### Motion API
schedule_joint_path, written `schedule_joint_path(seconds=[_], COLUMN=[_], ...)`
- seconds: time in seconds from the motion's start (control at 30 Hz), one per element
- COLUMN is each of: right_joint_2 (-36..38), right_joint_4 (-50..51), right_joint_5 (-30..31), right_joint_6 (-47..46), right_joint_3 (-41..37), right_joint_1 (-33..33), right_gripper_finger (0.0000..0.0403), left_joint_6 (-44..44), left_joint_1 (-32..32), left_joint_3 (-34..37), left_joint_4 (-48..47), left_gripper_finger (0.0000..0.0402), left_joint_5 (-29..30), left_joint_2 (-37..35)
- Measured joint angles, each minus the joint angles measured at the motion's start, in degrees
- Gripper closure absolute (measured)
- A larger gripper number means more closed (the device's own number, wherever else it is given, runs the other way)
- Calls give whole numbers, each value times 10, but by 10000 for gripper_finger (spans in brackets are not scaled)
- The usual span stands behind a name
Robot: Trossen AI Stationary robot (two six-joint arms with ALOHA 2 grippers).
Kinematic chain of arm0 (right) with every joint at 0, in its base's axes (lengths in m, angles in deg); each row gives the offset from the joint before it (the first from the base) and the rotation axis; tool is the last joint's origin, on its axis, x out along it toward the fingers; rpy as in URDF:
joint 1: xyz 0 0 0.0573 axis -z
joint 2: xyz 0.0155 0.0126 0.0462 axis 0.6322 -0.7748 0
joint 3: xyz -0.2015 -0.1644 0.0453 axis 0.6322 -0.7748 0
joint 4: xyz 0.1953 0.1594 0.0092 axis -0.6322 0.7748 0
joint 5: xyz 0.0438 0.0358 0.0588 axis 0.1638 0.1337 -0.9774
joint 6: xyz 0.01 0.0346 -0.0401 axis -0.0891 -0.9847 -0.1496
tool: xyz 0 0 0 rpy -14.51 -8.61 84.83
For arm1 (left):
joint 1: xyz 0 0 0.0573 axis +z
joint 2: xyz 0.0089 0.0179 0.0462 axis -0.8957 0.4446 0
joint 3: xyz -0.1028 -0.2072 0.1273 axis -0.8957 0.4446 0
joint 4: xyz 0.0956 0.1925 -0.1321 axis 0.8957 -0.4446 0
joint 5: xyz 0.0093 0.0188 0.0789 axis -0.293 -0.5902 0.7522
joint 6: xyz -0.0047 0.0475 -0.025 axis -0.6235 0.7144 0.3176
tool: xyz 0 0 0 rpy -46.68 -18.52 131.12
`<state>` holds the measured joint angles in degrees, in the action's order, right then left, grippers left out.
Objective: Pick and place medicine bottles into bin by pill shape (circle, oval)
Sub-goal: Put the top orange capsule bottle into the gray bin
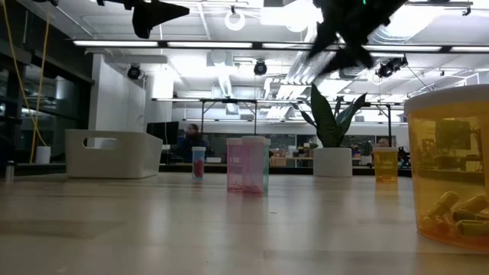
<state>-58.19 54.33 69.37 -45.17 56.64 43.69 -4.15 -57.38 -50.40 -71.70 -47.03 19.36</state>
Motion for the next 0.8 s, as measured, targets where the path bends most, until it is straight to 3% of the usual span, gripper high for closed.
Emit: schedule_joint_path(seconds=[0.1,0.23,0.6,0.8], right_joint_2=[-14,-16,-16,-16], right_joint_4=[157,227,230,178], right_joint_5=[2,-13,-50,-78], right_joint_6=[-60,-108,-134,-132], right_joint_3=[30,3,-81,-110], right_joint_1=[48,89,122,144], right_gripper_finger=[171,171,171,170], left_joint_6=[0,0,0,0], left_joint_1=[0,0,0,0], left_joint_3=[0,0,0,0], left_joint_4=[-1,-2,-2,-2], left_gripper_finger=[103,103,103,103], left_joint_5=[0,0,0,0], left_joint_2=[0,0,0,0])
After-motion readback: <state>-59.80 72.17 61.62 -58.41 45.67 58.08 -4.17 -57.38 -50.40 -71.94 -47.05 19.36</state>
